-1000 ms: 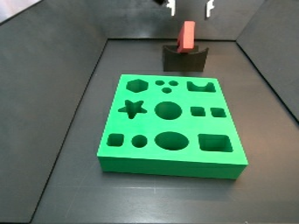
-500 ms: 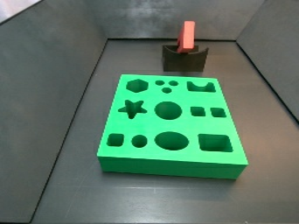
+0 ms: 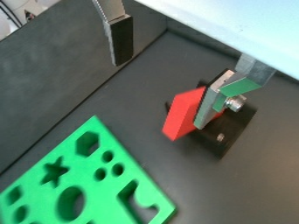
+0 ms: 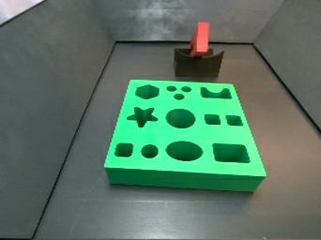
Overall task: Pick up the double-square object. Move up. Place the double-square object on the fixture. Regrasp the double-square object. Move to above the board. Insert the double-square object.
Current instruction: Regrasp the double-square object.
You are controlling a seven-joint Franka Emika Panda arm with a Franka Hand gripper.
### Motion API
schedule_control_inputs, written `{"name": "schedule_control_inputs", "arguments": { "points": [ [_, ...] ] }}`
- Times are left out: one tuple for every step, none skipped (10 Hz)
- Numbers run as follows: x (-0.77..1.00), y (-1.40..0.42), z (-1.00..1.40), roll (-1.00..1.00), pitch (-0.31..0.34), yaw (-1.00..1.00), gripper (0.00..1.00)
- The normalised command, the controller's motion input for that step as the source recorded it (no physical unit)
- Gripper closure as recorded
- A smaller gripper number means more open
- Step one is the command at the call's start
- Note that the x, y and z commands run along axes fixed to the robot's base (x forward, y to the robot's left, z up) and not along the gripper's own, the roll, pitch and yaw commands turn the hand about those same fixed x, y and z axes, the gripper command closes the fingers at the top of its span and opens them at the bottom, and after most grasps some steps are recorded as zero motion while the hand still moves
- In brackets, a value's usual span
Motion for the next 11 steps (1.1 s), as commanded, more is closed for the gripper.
{"name": "schedule_control_inputs", "arguments": {
  "points": [
    [-0.03,-0.02,0.02,1.0,0.01,0.04,0.0],
    [-0.02,-0.03,0.01,1.0,0.007,0.04,0.0],
    [-0.01,-0.02,0.01,1.0,0.003,0.04,0.0],
    [-0.01,-0.02,0.01,1.0,0.002,0.04,0.0],
    [0.0,-0.02,0.01,1.0,0.003,0.04,0.0],
    [0.0,-0.02,0.01,1.0,0.009,0.04,0.0],
    [0.0,-0.02,0.01,1.0,0.015,0.05,0.0],
    [0.02,-0.02,0.0,1.0,0.023,0.05,0.0],
    [0.03,-0.02,0.0,1.0,0.031,0.05,0.0],
    [0.05,-0.03,0.0,1.0,0.046,0.06,0.0],
    [0.06,-0.03,0.0,1.0,0.056,0.06,0.0]
  ]
}}
